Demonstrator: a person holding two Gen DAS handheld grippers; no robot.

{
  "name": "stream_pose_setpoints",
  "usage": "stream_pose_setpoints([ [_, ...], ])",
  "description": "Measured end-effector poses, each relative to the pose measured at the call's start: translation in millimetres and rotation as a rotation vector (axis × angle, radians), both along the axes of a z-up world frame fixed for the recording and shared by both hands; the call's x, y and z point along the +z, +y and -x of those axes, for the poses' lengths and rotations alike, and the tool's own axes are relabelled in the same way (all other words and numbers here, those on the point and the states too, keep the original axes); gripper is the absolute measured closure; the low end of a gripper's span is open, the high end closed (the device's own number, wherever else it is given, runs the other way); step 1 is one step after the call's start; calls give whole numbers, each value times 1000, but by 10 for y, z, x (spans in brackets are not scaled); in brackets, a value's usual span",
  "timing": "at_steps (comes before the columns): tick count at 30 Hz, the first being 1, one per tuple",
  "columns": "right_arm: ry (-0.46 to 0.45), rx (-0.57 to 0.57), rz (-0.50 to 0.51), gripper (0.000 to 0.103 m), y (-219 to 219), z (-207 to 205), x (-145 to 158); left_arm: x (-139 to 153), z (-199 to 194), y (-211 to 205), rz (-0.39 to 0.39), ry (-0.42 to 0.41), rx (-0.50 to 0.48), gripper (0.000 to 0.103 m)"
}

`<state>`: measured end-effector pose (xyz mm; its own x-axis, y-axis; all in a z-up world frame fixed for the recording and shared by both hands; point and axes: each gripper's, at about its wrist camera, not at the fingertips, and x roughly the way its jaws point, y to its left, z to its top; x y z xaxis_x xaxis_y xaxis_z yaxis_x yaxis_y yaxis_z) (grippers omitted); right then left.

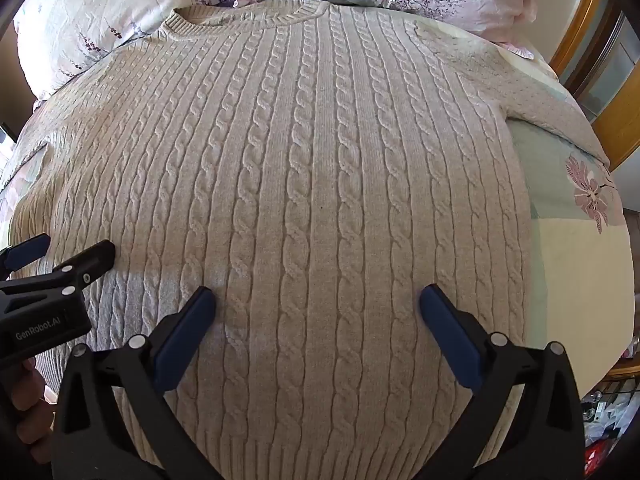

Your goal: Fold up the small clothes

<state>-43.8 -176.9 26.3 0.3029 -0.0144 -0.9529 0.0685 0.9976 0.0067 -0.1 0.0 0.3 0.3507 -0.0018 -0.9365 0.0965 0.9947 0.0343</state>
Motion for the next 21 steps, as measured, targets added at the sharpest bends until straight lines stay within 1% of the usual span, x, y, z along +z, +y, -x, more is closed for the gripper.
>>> stream_pose_setpoints([
  [21, 1, 0, 0, 2, 0, 0, 0, -1, 0, 0, -3, 0, 0, 1],
])
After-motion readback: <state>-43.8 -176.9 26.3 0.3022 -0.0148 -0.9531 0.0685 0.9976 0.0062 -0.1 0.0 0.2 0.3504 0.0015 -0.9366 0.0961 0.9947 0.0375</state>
